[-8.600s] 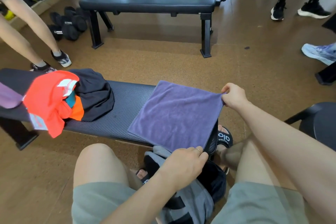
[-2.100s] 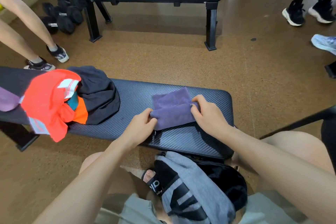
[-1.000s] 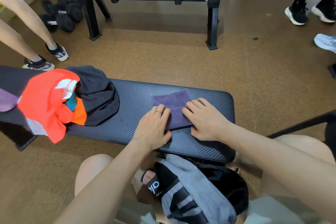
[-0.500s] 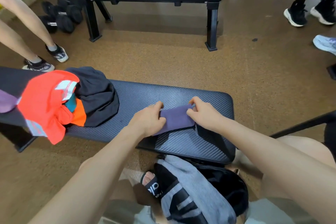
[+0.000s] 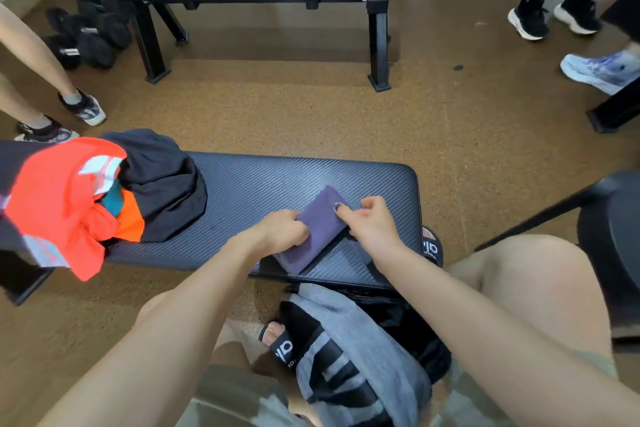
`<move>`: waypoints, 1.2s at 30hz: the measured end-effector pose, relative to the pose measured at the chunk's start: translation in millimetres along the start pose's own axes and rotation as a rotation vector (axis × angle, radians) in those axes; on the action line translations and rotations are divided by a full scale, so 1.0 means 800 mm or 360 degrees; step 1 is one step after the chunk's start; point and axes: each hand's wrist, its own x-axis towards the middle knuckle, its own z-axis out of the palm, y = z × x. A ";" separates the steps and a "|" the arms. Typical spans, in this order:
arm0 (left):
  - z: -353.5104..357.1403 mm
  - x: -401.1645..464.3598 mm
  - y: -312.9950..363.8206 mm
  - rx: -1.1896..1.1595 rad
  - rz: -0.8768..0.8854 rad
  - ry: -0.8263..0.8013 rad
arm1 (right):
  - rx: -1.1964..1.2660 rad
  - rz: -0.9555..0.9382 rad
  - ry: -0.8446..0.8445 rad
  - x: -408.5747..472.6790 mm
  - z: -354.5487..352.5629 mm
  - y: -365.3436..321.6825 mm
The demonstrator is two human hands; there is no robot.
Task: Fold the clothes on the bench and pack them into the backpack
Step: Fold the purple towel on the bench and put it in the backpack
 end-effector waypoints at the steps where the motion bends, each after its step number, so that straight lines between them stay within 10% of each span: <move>1: 0.006 -0.011 0.005 -0.0200 0.0014 -0.0019 | 0.0213 0.0096 -0.0061 -0.008 0.001 0.003; 8: 0.073 -0.073 0.035 -0.0608 0.0433 -0.0095 | 0.0583 0.0078 -0.0247 -0.069 -0.032 0.012; 15: 0.129 -0.097 -0.015 0.0972 0.1083 0.0164 | 0.0403 -0.0427 0.0247 -0.134 -0.086 0.072; 21: 0.142 -0.130 -0.010 0.1007 0.0698 -0.0225 | 0.0083 -0.0619 0.0098 -0.184 -0.057 0.133; 24: 0.149 -0.137 -0.020 0.1089 0.0562 -0.0282 | -0.0727 -0.0787 -0.0141 -0.184 -0.045 0.161; 31: 0.158 -0.147 0.000 0.1312 0.0587 -0.0301 | -0.1481 -0.0478 0.0005 -0.180 -0.039 0.167; 36: 0.150 -0.140 -0.013 0.1146 0.0569 -0.0216 | -0.1845 -0.0339 -0.0467 -0.165 -0.010 0.156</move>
